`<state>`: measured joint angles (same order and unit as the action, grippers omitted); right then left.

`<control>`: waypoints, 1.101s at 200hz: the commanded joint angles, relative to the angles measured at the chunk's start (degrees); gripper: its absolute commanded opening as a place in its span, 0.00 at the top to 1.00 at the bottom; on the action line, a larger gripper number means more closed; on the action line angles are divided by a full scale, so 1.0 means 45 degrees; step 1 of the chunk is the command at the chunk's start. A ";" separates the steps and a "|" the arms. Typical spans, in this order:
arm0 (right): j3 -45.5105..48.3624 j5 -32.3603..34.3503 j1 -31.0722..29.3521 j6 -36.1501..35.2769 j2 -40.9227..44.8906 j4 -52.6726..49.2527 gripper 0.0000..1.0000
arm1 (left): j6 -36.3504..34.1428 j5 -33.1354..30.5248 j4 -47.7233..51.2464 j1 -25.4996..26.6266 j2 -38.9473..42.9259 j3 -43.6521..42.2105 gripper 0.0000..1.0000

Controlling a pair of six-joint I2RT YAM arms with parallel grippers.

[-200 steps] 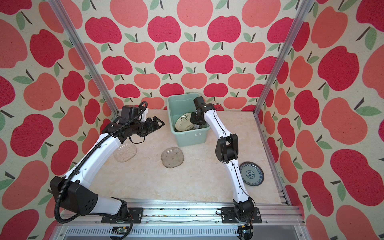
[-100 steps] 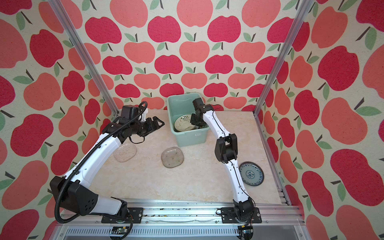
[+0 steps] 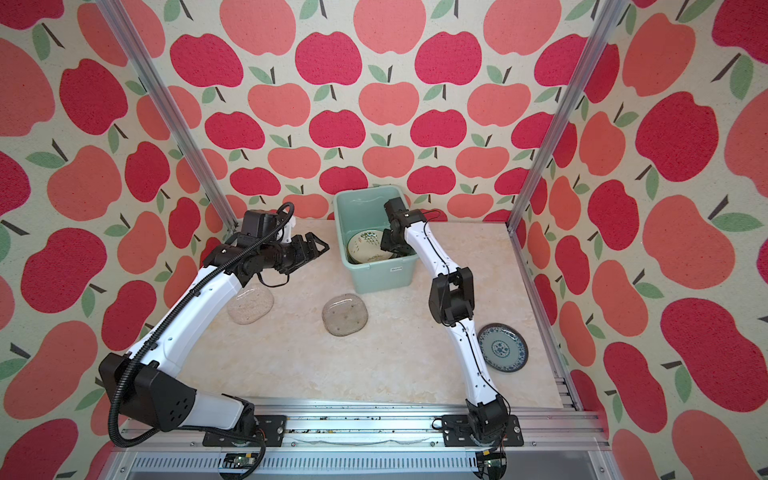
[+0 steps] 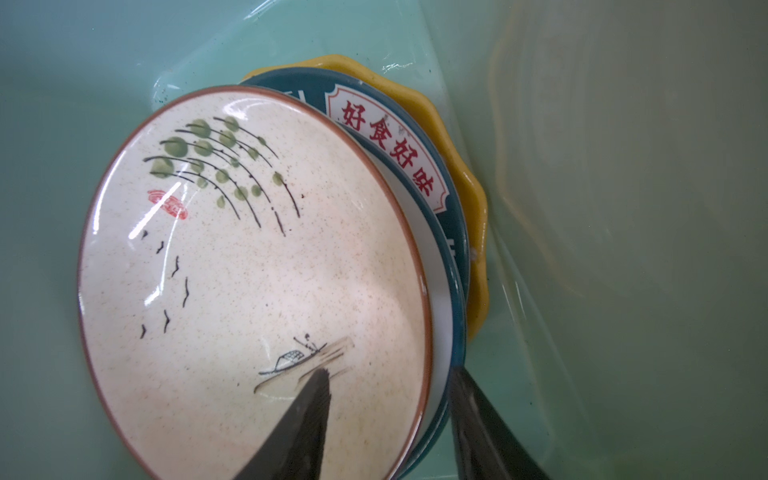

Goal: Place the plates into the plastic bin on the countertop
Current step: 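Lower the cream plate against the stack in the bin and open the right gripper, then move the right gripper to the blue-and-white floral plate while the left approaches it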

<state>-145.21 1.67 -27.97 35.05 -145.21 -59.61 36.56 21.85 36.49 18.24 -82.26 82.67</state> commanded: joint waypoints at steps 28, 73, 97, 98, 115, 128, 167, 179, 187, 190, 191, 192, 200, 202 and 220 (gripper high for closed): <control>-0.0074 0.0055 0.0209 -0.0250 0.1448 -0.0580 0.35 | -0.0037 -0.0338 0.1095 0.0155 0.0536 0.0631 0.11; 0.0020 -0.0196 0.0200 -0.1197 0.2982 -0.0848 0.28 | -0.0307 -0.0898 0.2826 0.0739 0.0680 0.1426 0.10; 0.0076 -0.0274 0.0204 -0.1646 0.3926 -0.1293 0.28 | -0.0358 -0.1117 0.3744 0.1338 0.0681 0.1940 0.09; 0.0118 -0.0274 0.0211 -0.1670 0.3946 -0.1327 0.28 | -0.0364 -0.1130 0.3785 0.1377 0.0691 0.1960 0.09; 0.0395 -0.0307 0.0302 -0.2097 0.4870 -0.1819 0.27 | -0.0370 -0.1471 0.4248 0.2093 0.0702 0.2312 0.09; 0.1113 -0.0578 0.0491 -0.2481 0.5747 -0.2124 0.27 | -0.0285 -0.1672 0.4401 0.2823 0.0729 0.2484 0.09; 0.4856 -0.1299 0.1383 -0.3354 0.8993 -0.2637 0.27 | 0.0158 -0.2287 0.4167 0.4758 0.0582 0.2638 0.09; 0.6280 -0.1388 0.1802 -0.3265 1.0151 -0.2642 0.27 | 0.0194 -0.2420 0.3988 0.5402 0.0435 0.2673 0.09; 0.7378 -0.1456 0.2125 -0.3102 1.0953 -0.2547 0.27 | 0.0178 -0.2457 0.3947 0.5795 0.0245 0.2717 0.09; 0.7865 -0.1486 0.2249 -0.3033 1.1254 -0.2508 0.27 | 0.0168 -0.2455 0.3918 0.5925 0.0176 0.2736 0.09; 0.8006 -0.1495 0.2288 -0.3018 1.1370 -0.2492 0.27 | 0.0163 -0.2444 0.3920 0.5965 0.0155 0.2748 0.09; 0.8145 -0.1519 0.2337 -0.3001 1.1478 -0.2464 0.27 | 0.0160 -0.2438 0.3912 0.6015 0.0136 0.2745 0.08; 0.9330 -0.1607 0.2667 -0.2845 1.2352 -0.2224 0.27 | 0.0171 -0.2384 0.3806 0.6339 -0.0052 0.2741 0.09; 0.9644 -0.1613 0.2755 -0.2822 1.2577 -0.2119 0.27 | 0.0176 -0.2352 0.3776 0.6416 -0.0117 0.2732 0.08; 1.2343 -0.1676 0.3681 -0.2548 1.4589 -0.1360 0.27 | 0.0134 -0.2018 0.3415 0.6937 -0.0682 0.2758 0.08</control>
<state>-101.19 -4.16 -15.46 22.50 -89.06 -67.37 36.58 12.67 53.23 46.96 -82.06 93.51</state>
